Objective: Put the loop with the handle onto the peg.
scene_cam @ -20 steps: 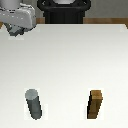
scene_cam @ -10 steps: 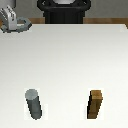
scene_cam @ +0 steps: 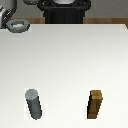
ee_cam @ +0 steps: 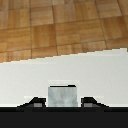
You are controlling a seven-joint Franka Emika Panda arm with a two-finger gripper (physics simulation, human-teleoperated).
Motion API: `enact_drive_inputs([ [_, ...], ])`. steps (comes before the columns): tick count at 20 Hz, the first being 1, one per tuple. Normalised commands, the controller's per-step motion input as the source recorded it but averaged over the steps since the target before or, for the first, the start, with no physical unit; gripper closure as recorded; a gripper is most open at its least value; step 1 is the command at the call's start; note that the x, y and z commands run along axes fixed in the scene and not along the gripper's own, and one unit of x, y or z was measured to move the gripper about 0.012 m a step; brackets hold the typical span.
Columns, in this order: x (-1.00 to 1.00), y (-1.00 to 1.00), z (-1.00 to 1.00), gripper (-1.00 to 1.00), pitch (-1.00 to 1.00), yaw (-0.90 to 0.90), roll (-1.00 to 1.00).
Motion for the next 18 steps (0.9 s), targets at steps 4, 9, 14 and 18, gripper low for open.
enact_drive_inputs([
  [4, 0.00, 0.00, 0.00, 1.00, 0.00, -0.79, 0.00],
  [9, 0.60, 0.00, 0.00, 1.00, 0.00, -0.20, 0.00],
  [14, 1.00, 0.00, 0.00, 1.00, 0.00, 0.00, 0.00],
  [18, 1.00, 0.00, 0.00, 1.00, 0.00, 0.00, 0.00],
])
